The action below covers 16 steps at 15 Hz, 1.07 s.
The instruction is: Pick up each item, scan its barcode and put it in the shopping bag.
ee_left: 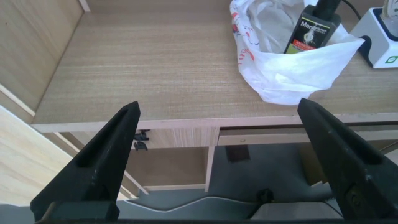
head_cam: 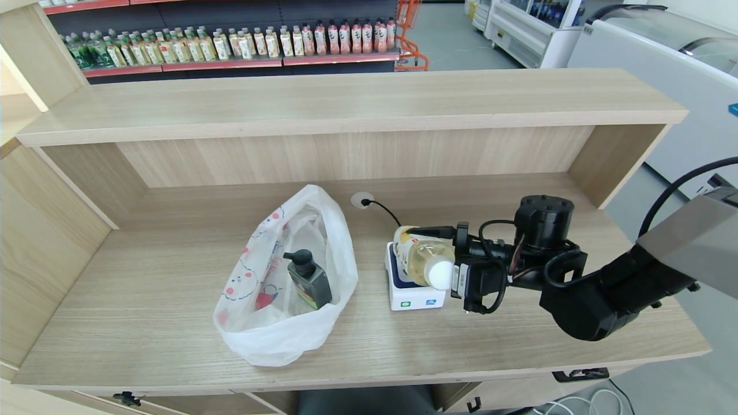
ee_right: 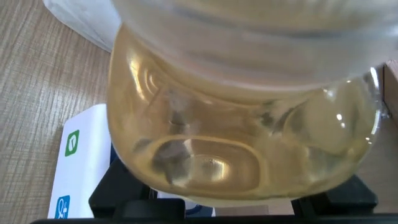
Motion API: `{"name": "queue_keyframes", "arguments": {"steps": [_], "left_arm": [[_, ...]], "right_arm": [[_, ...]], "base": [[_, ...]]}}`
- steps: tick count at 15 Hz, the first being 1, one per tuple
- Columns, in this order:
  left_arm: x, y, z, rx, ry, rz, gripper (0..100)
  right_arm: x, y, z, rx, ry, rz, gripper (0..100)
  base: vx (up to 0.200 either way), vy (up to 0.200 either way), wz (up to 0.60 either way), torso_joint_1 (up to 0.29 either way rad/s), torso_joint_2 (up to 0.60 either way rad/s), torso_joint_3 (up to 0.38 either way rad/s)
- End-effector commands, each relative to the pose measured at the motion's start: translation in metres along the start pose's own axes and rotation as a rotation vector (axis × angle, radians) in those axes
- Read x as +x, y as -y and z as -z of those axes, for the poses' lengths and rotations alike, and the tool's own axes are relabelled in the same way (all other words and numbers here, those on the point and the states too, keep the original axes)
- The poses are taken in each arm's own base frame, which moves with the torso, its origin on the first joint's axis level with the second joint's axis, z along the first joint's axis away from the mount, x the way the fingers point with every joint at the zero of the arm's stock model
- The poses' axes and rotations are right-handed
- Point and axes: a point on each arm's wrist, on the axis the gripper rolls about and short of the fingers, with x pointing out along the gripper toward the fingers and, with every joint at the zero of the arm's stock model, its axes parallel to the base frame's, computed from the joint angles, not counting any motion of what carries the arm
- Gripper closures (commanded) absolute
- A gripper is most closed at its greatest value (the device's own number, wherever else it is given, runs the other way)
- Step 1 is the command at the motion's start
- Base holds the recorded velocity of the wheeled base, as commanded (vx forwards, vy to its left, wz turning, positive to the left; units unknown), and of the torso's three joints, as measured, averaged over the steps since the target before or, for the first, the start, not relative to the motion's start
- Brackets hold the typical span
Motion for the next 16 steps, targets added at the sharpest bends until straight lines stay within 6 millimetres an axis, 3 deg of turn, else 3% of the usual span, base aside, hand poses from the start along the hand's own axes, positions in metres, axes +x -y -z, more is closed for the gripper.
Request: {"name": "queue_keyframes", "arguments": {"steps": [1, 3, 4, 5, 6, 8, 10, 16], "left_arm": [[0.000, 0.000, 0.000, 0.000, 0.001, -0.001, 0], [0.000, 0.000, 0.000, 0.000, 0.001, -0.001, 0], [0.000, 0.000, 0.000, 0.000, 0.001, -0.001, 0], [0.000, 0.000, 0.000, 0.000, 0.001, -0.001, 0], [0.000, 0.000, 0.000, 0.000, 0.001, 0.001, 0], [0.000, 0.000, 0.000, 0.000, 0.001, 0.001, 0], [0.000, 0.000, 0.000, 0.000, 0.001, -0.001, 0], [0.000, 0.000, 0.000, 0.004, 0.001, 0.001, 0]], "right_arm": [[-0.022, 0.034, -0.035, 0.104, 0.003, 0.086, 100], [-0.052, 0.059, -0.071, 0.356, -0.045, 0.211, 100], [-0.070, 0.074, -0.089, 0.571, -0.115, 0.365, 100], [-0.076, 0.077, -0.094, 0.655, -0.153, 0.434, 100], [-0.092, 0.076, -0.100, 0.913, -0.258, 0.559, 100], [-0.112, 0.075, -0.112, 1.196, -0.303, 0.639, 100], [-0.120, 0.075, -0.121, 1.298, -0.311, 0.643, 100], [-0.130, 0.074, -0.127, 1.298, -0.311, 0.653, 100]], "base": [[0.000, 0.000, 0.00, 0.000, 0.00, 0.000], [0.000, 0.000, 0.00, 0.000, 0.00, 0.000], [0.000, 0.000, 0.00, 0.000, 0.00, 0.000], [0.000, 0.000, 0.00, 0.000, 0.00, 0.000], [0.000, 0.000, 0.00, 0.000, 0.00, 0.000], [0.000, 0.000, 0.00, 0.000, 0.00, 0.000], [0.000, 0.000, 0.00, 0.000, 0.00, 0.000], [0.000, 0.000, 0.00, 0.000, 0.00, 0.000]]}}
